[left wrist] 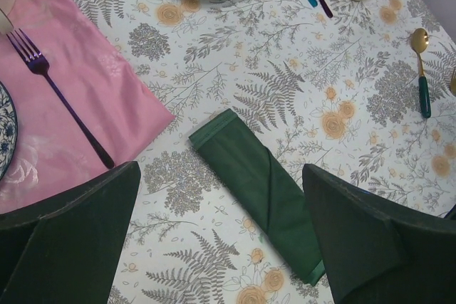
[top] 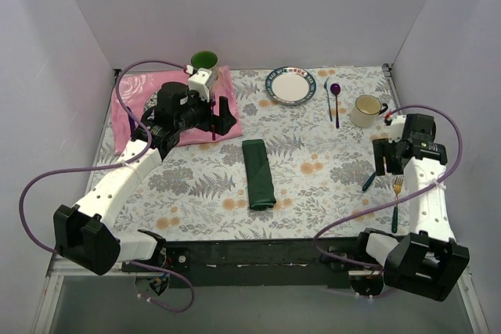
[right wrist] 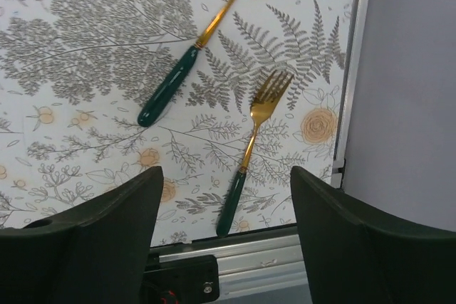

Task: Fold the napkin into a case and place the utensils inside
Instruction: Pick up the fork from the corner of the board.

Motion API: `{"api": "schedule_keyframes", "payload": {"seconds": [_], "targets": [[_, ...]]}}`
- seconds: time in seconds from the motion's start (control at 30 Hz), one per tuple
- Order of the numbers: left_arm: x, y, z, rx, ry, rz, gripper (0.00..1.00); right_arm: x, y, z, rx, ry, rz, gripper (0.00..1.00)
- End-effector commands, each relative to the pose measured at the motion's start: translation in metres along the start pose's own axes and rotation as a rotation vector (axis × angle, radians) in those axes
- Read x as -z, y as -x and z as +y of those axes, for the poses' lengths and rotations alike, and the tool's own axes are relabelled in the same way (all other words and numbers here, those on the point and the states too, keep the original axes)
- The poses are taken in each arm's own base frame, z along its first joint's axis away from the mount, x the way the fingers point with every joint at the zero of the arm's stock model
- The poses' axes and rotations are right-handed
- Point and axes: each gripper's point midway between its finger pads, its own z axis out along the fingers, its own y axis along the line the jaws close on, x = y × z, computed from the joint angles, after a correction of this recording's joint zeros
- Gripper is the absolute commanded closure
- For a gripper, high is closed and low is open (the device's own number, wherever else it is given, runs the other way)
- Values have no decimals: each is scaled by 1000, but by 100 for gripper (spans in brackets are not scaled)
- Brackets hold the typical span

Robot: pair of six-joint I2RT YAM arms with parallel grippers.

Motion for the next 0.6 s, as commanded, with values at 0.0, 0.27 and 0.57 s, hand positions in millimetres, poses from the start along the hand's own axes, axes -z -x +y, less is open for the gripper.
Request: {"api": "schedule_keyframes", "payload": {"seconds": [0.0,0.27,0.57], "targets": [[10,15,-4,11,-5,-39,2,-28,-27,-19,-136,-23,122,25],[6,13,-7,29,-23,-42,2,-56,-50,-38,-204,13,208,41],[4,13,-5,37,-18,-47,2,-76,-73,-40,-201,49,307,54]]}}
